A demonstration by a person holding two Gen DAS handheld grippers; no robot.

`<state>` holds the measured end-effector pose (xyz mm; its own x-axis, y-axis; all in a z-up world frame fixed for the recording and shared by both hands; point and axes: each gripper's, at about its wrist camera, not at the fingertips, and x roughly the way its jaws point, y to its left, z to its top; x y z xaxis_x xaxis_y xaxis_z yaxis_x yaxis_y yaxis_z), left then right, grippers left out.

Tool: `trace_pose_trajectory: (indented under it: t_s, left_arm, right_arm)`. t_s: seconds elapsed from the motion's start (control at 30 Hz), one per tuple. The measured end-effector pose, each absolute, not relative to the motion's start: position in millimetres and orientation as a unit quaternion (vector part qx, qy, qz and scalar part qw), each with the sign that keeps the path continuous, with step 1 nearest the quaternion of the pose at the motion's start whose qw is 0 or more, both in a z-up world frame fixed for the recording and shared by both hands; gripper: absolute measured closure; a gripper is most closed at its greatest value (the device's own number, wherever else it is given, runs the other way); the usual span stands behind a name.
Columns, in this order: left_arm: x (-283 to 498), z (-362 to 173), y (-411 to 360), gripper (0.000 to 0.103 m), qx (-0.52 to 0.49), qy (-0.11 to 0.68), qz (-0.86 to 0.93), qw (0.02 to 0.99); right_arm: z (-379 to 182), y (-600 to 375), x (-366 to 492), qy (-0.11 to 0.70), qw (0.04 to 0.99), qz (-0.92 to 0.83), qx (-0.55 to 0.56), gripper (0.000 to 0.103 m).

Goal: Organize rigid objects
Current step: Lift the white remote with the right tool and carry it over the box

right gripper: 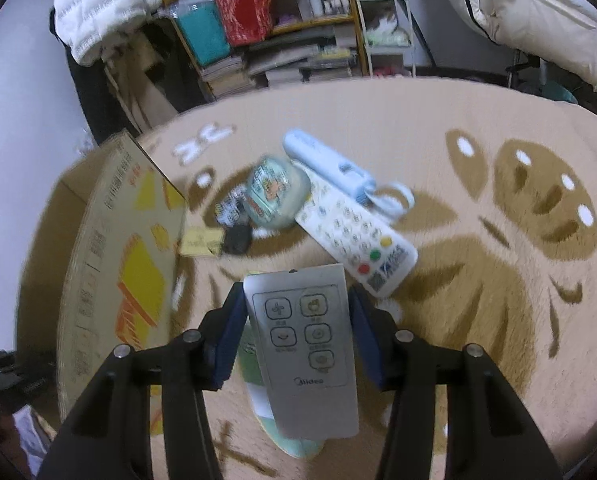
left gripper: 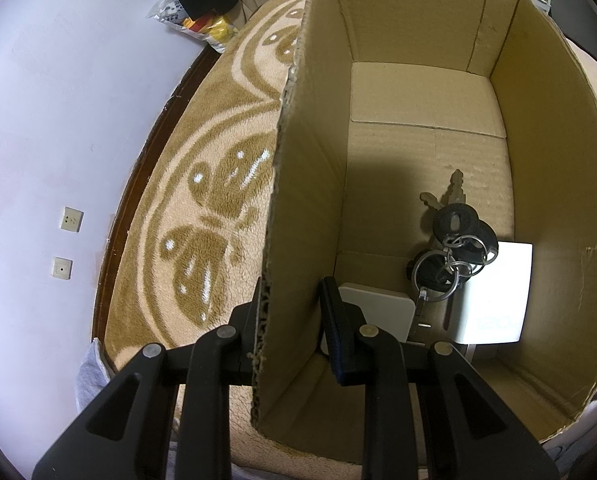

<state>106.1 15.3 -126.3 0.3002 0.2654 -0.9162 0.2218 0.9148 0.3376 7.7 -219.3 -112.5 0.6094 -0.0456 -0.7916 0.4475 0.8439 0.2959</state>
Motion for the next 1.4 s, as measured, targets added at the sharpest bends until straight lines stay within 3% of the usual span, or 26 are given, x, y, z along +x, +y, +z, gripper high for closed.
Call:
trace_pose_trajectory:
  t_s: [1.1, 1.4]
  left_arm:
    - [110, -130, 21, 0.080, 0.193, 0.597, 0.013, 0.779]
    - [110, -130, 20, 0.080, 0.193, 0.596, 0.012, 0.779]
  right_arm:
    - [19, -157, 30, 0.283, 0.935, -0.022, 0.212, 0.051]
    - [12, -118, 51, 0.306, 0.933, 0.028, 0.188, 0.051]
